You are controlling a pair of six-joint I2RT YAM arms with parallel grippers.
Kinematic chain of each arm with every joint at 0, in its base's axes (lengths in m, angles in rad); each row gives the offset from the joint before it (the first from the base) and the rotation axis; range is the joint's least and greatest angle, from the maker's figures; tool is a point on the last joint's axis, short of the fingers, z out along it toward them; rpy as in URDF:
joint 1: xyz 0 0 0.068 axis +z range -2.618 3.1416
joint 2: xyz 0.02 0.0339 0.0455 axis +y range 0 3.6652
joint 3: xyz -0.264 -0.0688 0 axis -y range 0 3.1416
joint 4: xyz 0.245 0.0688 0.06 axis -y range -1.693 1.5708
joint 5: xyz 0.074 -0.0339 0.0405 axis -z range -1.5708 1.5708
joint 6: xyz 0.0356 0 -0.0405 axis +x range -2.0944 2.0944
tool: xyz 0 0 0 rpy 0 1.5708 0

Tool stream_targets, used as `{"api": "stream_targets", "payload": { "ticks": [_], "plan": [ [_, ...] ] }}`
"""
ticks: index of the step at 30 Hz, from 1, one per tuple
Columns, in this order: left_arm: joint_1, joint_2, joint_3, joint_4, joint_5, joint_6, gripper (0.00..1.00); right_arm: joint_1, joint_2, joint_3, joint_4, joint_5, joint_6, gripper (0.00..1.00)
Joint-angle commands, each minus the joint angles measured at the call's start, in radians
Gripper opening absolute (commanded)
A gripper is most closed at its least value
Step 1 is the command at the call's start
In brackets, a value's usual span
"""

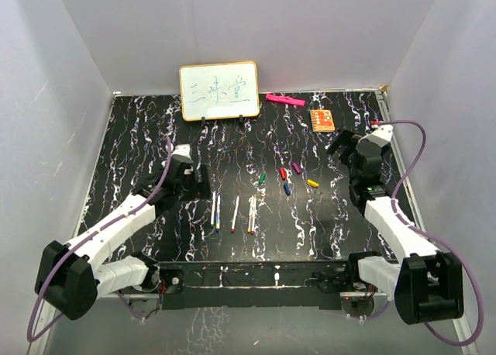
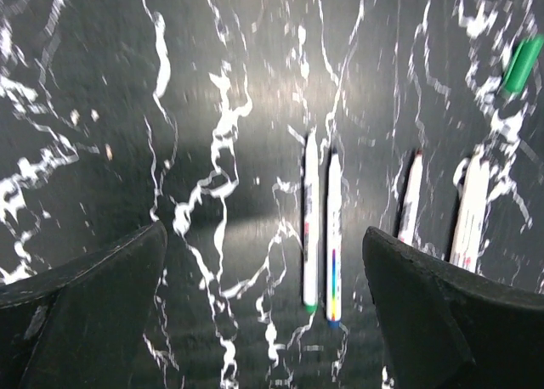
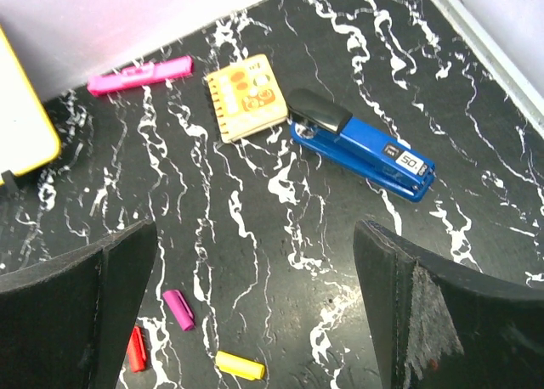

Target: Insert the pens into the pen caps

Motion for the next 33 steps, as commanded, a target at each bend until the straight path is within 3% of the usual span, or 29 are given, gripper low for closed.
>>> {"api": "stream_targets", "payload": {
  "ticks": [1, 8, 12, 17, 21, 33],
  "plan": [
    [-0.055, 0.032, 0.049, -0.190, 0.047, -0.041, 0.96, -0.003, -0.070, -0.004, 0.087, -0.010, 0.000, 0.98],
    [-0.088, 0.103, 0.102, -0.254, 0.108, -0.009, 0.75, -0.003, -0.039, 0.058, -0.026, -0.038, 0.012, 0.98],
    [-0.087, 0.146, 0.139, -0.301, 0.089, 0.011, 0.70, -0.003, -0.043, 0.041, -0.020, -0.049, 0.021, 0.98],
    [-0.089, 0.270, 0.191, -0.354, 0.099, 0.015, 0.53, -0.003, -0.058, 0.025, 0.001, -0.053, 0.022, 0.98],
    [-0.105, 0.376, 0.210, -0.350, 0.117, 0.010, 0.54, -0.002, -0.055, 0.026, 0.001, -0.051, 0.024, 0.98],
    [-0.118, 0.382, 0.214, -0.307, 0.105, -0.014, 0.59, -0.003, -0.040, 0.017, -0.001, -0.061, 0.035, 0.98]
  ]
}}
